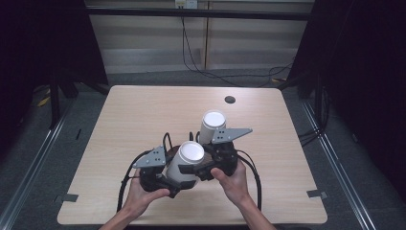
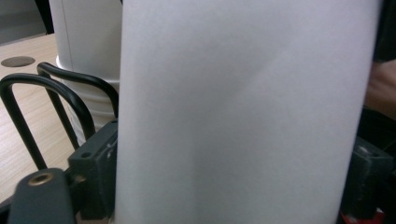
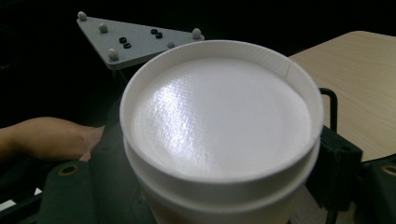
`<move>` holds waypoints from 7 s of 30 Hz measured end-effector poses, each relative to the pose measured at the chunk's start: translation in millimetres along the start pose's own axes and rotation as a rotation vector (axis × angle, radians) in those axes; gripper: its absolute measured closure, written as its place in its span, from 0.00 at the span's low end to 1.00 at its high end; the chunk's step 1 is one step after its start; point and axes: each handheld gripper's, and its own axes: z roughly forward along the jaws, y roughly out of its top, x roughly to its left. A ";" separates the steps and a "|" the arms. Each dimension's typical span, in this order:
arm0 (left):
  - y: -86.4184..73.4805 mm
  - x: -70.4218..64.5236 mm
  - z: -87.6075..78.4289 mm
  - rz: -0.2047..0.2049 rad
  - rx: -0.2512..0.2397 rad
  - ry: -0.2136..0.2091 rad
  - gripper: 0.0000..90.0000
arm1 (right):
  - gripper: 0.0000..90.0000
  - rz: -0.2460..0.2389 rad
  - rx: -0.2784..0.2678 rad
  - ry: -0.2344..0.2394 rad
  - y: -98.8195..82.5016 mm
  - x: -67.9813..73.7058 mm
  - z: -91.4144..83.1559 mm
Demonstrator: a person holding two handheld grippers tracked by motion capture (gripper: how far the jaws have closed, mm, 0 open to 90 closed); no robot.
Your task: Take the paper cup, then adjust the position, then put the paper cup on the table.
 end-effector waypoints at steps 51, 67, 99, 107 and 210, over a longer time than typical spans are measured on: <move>-2.9 11.3 -15.2 0.000 0.363 0.046 0.19 | 0.16 -0.068 0.168 -0.006 -14.2 -10.6 -11.1; -7.4 15.9 -12.2 0.011 0.478 0.089 0.19 | 0.16 -0.105 0.337 -0.074 -22.6 -14.4 -7.0; 8.5 3.0 -4.8 0.117 0.660 0.067 0.19 | 0.18 -0.170 0.578 -0.076 -24.0 -12.0 1.9; 25.9 2.1 4.2 0.173 0.743 0.066 0.19 | 0.19 -0.167 0.624 -0.072 -19.4 -15.9 -3.4; 14.0 2.0 3.9 0.159 0.454 -0.140 0.14 | 0.28 -0.195 0.665 0.042 -24.8 0.6 19.5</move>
